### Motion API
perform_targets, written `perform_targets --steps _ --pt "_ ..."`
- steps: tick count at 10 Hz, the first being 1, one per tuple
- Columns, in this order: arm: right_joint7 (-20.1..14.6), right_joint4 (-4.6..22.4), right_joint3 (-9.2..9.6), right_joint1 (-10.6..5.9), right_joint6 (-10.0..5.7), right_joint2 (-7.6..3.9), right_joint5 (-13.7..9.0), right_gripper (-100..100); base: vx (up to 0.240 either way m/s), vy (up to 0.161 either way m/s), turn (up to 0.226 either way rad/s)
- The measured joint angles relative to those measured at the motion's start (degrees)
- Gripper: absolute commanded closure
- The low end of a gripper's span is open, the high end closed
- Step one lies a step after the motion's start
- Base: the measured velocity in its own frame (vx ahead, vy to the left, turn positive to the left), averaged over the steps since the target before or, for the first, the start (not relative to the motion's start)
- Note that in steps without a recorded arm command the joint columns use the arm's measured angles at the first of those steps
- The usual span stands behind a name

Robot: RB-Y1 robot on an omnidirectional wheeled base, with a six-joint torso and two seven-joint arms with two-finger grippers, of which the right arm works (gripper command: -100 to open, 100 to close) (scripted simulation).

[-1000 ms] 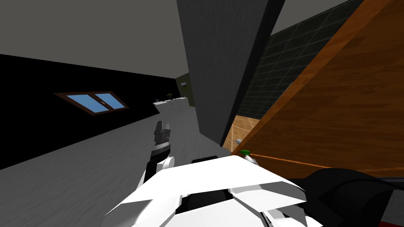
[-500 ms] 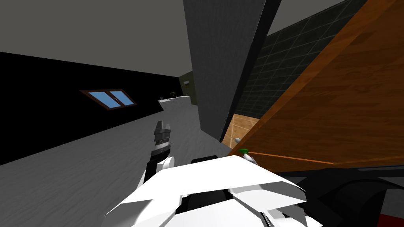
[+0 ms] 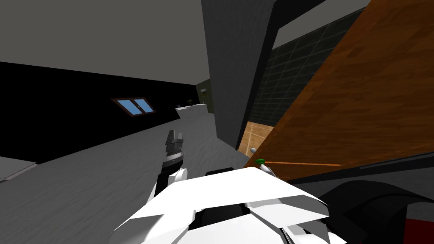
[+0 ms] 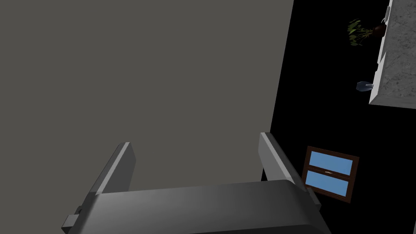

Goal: Pull the door open

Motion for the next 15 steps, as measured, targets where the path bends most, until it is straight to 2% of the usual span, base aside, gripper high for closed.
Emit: perform_targets --steps 8,10,12,15 --pt "-2.1 2.2 1.61 -2.59 -1.07 -2.18 1.9 100 -0.243 -0.013 0.115" --pt "-2.6 2.8 2.0 -3.08 -1.26 -2.7 2.4 100 -0.139 -0.017 0.051" --pt "-2.8 3.0 2.11 -3.32 -1.26 -2.9 2.5 100 -0.189 -0.013 0.122" --pt "-3.6 4.1 2.43 -4.57 -1.64 -3.47 2.9 100 -0.229 -0.031 0.128"
